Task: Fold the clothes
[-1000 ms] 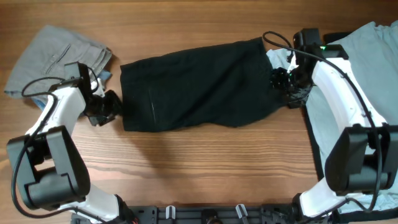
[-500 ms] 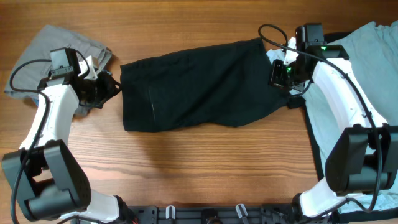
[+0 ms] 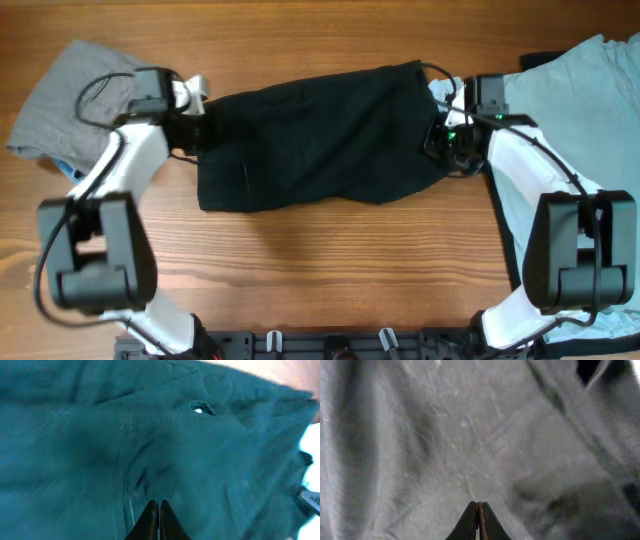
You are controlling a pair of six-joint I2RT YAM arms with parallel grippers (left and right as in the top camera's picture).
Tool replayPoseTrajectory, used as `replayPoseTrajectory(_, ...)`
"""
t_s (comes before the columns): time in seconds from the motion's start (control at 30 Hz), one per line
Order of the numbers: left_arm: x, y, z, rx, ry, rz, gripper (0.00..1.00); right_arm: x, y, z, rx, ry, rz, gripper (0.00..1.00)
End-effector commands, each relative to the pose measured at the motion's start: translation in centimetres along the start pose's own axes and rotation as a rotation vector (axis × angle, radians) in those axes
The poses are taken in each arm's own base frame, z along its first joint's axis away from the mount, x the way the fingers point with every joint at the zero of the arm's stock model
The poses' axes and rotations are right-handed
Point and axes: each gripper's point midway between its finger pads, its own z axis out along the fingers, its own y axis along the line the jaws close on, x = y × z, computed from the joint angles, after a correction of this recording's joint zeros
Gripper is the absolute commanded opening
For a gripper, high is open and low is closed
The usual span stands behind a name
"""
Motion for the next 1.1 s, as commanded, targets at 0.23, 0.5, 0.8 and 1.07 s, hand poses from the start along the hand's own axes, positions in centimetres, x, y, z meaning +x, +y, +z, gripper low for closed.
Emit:
replayPoseTrajectory(0.23,-2.0,7.3,2.0,-0.262,-0.083,-0.072,0.04,6.6,-5.9,1.7,0.216,0.119,0.227,0.04)
replayPoseTrajectory(0.5,-7.8,1.3,-6.2,-0.189,-0.229,-0.021,0.27,6.0,-4.0,-0.9,0.177,0.161,-0.006,0.13)
replayPoseTrajectory(0.8,-1.6,-0.5,-9.6,-0.236,-0.045,-0.057,0.4,2.8,2.8,-6.5,-0.063,0.011,-0.201,0.4)
replayPoseTrajectory(1.07,-0.8,0.9,-10.2,-0.27,-0.019,-0.104,1.0,0.0,4.0,-6.5,-0.101,-0.108,-0.251,0.61)
